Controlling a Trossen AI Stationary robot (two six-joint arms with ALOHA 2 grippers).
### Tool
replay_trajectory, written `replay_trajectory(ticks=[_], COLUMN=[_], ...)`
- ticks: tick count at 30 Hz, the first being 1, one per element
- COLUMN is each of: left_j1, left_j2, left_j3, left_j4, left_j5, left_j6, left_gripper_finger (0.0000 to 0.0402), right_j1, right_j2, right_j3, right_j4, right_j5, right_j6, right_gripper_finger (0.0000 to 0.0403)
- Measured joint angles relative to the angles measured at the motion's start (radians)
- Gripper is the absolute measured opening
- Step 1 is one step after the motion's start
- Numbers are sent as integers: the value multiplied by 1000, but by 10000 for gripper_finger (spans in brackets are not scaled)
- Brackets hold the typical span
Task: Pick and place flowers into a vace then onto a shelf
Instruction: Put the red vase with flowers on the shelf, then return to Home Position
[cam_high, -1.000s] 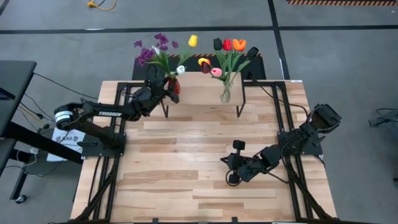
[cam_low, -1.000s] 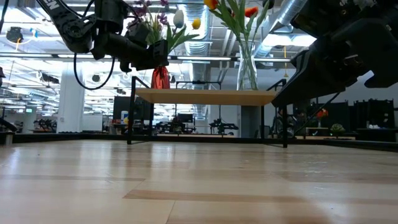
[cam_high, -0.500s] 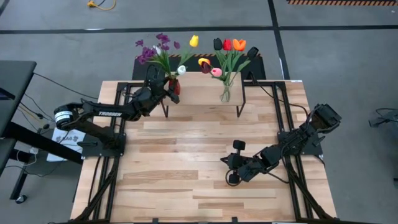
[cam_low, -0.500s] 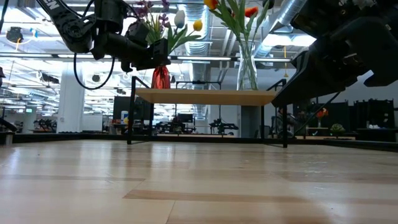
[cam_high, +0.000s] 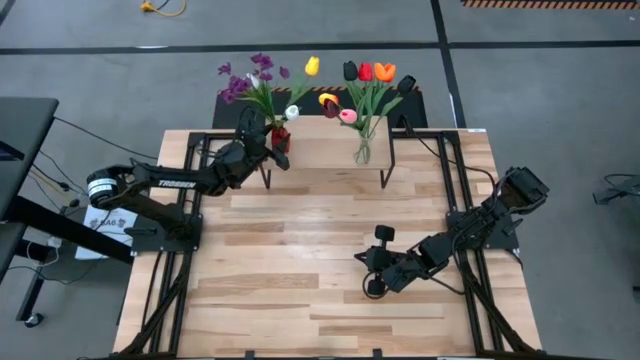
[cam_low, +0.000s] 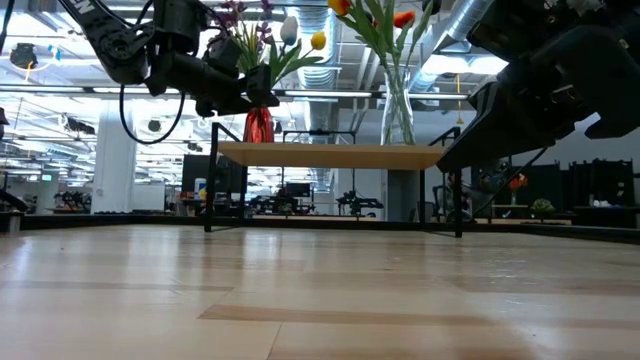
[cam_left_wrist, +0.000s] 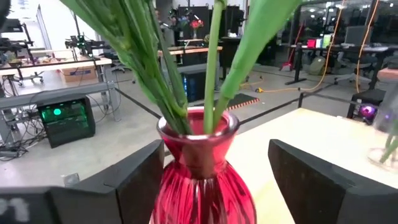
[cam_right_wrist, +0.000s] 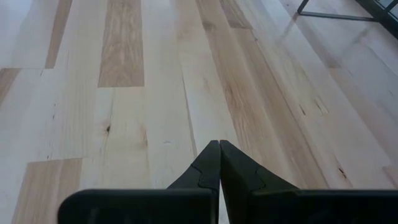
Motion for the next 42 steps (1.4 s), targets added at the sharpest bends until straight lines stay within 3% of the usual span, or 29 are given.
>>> replay_trajectory(ticks=[6, 13, 27, 33, 37, 42], left_j1=[-17, -32, -107, -206, -303, -460], left_j2=[-23, -151, -377, -540, -654, -775], left_j3=[0, 0, 0, -1, -1, -33], left_j4=[-23, -142, -575, -737, -823, -867], left_j5=[-37, -71, -83, -57, 21, 63], left_j6=[23, 40, -16, -92, -135, -223], left_gripper_finger=[279, 279, 279, 279, 279, 279], right_j1=[1, 2, 2, 2, 2, 9], right_j2=[0, 0, 0, 0, 0, -20], right_j3=[0, 0, 0, 0, 0, 0], right_j4=[0, -14, -10, 21, 57, 217], right_j5=[0, 1, 1, 0, 1, -3], right_j6=[2, 17, 24, 25, 26, 25], right_gripper_finger=[0, 0, 0, 0, 0, 0])
